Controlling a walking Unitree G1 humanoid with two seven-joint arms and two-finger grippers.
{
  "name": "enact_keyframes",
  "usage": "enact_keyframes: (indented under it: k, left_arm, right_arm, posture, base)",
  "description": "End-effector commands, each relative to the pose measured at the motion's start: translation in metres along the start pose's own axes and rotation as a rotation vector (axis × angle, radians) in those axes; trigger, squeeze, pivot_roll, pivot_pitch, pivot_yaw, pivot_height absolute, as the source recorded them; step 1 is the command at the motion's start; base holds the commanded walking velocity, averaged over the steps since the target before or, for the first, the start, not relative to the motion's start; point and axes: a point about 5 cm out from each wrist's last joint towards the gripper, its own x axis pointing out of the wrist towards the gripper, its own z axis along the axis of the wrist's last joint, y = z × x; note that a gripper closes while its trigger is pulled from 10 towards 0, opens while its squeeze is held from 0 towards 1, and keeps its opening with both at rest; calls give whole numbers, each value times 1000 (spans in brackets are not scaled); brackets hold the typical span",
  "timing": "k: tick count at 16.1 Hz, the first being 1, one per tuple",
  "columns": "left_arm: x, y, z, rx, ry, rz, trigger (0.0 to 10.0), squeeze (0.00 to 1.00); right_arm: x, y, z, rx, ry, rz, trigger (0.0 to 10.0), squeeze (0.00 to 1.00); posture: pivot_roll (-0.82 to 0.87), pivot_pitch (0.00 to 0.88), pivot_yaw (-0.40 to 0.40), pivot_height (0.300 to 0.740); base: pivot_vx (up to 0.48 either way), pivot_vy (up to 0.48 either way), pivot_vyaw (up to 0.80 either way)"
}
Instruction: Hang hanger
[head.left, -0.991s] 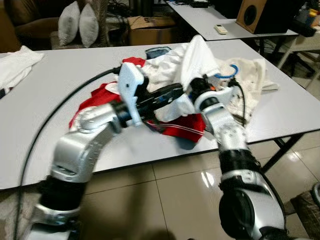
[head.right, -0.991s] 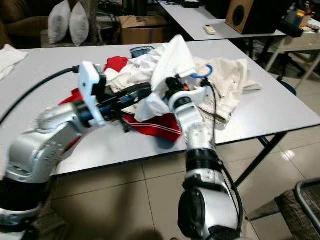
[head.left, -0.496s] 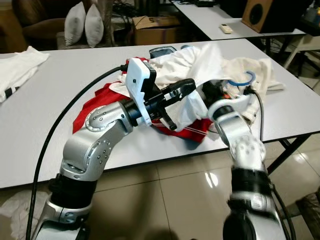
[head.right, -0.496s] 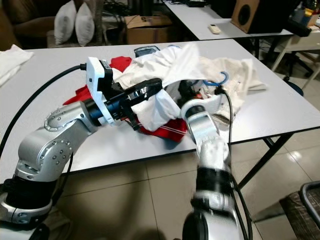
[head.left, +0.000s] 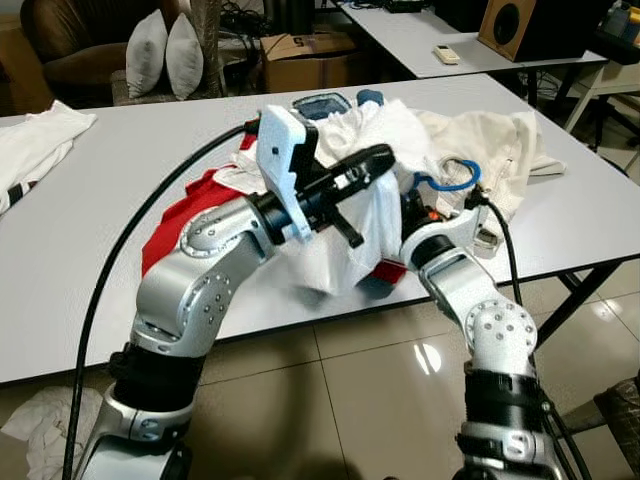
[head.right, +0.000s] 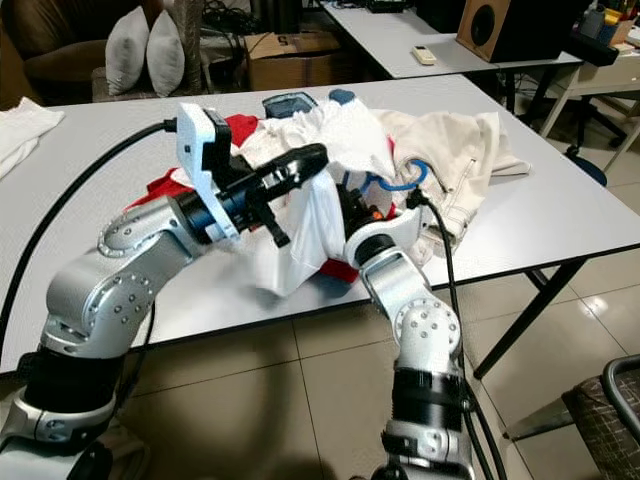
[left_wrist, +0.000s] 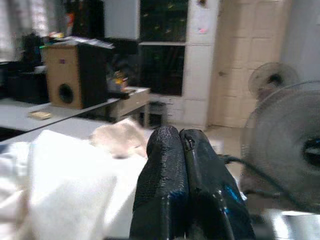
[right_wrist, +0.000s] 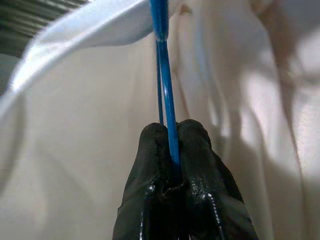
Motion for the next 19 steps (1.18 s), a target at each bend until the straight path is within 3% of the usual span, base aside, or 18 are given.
enact_keyframes:
  k: [1,2,3,4,7,8,12,15,17,19]
  left_arm:
    - [-6,9,-7,52,71,77,10000,0]
    - [-12,12,-10,70,101,88,10000,0]
    - [-18,14,-8,39,95,97,10000,784]
    - [-23,15,-10,52,123,85,10000,1000]
    - [-37,23,-19,82,204,106,10000,1000]
    - [-48,30,-24,90,243,143,10000,1000]
    - [-76,43,-38,60,313,234,10000,1000]
    - [-104,59,-34,94,279,447,10000,1000]
    - [-116,57,-31,46,224,498,10000,1000]
    - [-125,53,-38,12,264,540,10000,1000]
  right_arm:
    - [-2,6,-21,158,37,20,10000,0]
    - [-4,4,-17,144,33,9,10000,0]
    - [-6,0,-16,111,39,0,10000,0]
    - [-8,-1,-15,102,40,-5,10000,0]
    - [-11,0,-10,68,22,-15,10000,0]
    - [-15,1,-8,47,34,-10,10000,0]
    - [-21,5,-5,13,42,27,10000,0]
    - [-33,34,2,-101,63,228,10000,0]
    - [-47,59,5,-234,99,424,10000,0]
    - [-58,75,11,-238,104,558,10000,0]
  posture:
    - [-5,0,4,740]
    - [-4,0,0,740]
    - [-1,0,-3,740]
    - [-5,0,-1,740]
    - [-11,0,5,740]
    - [-12,0,7,740]
    - [-8,0,16,740]
    - [-7,0,22,740]
    - [-7,0,20,740]
    - [-6,0,13,740]
  base:
    - [0,0,0]
    - [0,0,0]
    - [0,0,0]
    - [0,0,0]
    - [0,0,0]
    - [0,0,0]
    - [0,0,0]
    - [0,0,800]
    - [0,0,797]
    - [0,0,794]
